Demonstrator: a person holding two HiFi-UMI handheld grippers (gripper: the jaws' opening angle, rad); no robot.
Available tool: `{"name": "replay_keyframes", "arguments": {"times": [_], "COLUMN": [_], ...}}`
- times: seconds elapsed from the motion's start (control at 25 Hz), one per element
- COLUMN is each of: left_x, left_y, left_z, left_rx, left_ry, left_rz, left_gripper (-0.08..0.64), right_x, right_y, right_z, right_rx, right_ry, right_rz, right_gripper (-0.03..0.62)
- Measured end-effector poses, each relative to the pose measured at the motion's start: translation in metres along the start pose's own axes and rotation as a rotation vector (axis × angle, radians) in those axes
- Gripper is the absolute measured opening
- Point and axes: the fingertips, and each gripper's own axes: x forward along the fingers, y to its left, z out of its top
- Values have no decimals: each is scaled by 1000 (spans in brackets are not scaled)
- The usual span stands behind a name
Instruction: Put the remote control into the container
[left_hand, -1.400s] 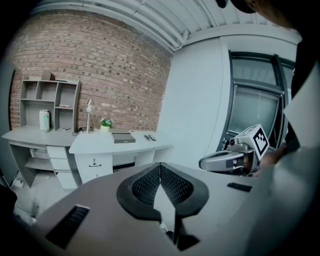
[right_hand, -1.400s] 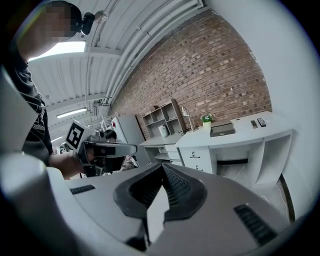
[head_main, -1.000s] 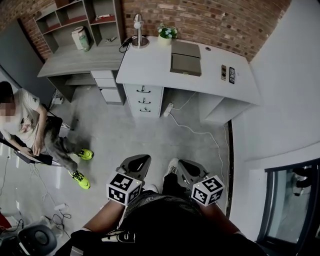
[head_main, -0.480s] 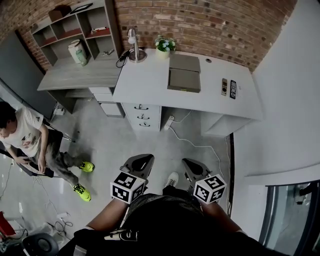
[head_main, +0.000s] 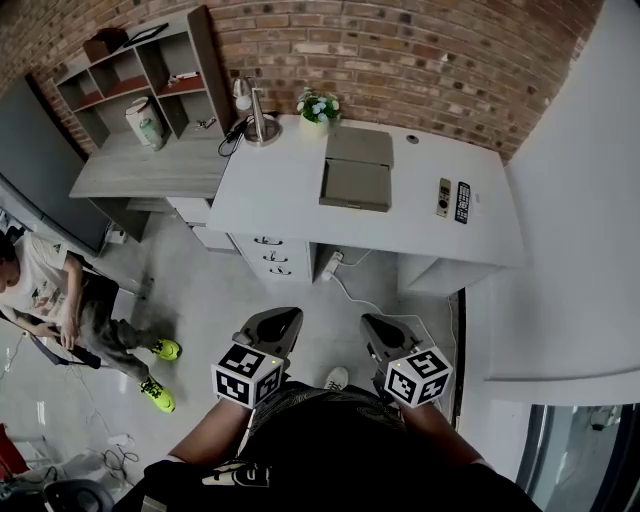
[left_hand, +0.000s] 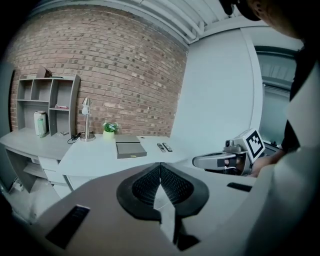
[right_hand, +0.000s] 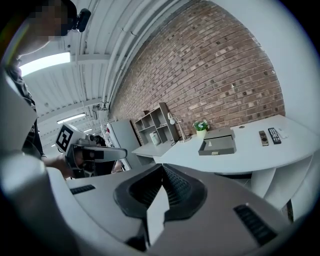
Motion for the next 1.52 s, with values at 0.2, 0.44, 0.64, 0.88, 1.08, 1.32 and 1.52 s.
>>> {"name": "replay_keyframes", "arguments": {"times": [0.2,0.44,0.64,0.88,1.08,1.32,1.52], "left_x": [28,54,71,113,152,195,230], "left_y": [-3,-13,-8,0,16,53,86], "left_z": [4,16,18,28,46,84,111], "left_rx": [-4,21,26,43,60,109,152], "left_ry": [24,55,76,79,74,62,73], "left_rz": [10,-16,-30,-93,-145,-186,-224], "left_gripper": [8,8,8,8,8,8,8], "right_x": [-2,-4,3,11,31,67,99], "right_y": [-30,-55,-72,-107,-135,-163,-184], "right_z": [6,9,15,19,36,69,97], "right_rx": [6,46,57,78,71,65,66], "right_ry": [-12,-23,-41,-45,-40,-36,-41], "right_rz": [-7,-20,-36,-105,-154,-209,-257], "right_gripper": [8,8,8,8,8,8,8]}}
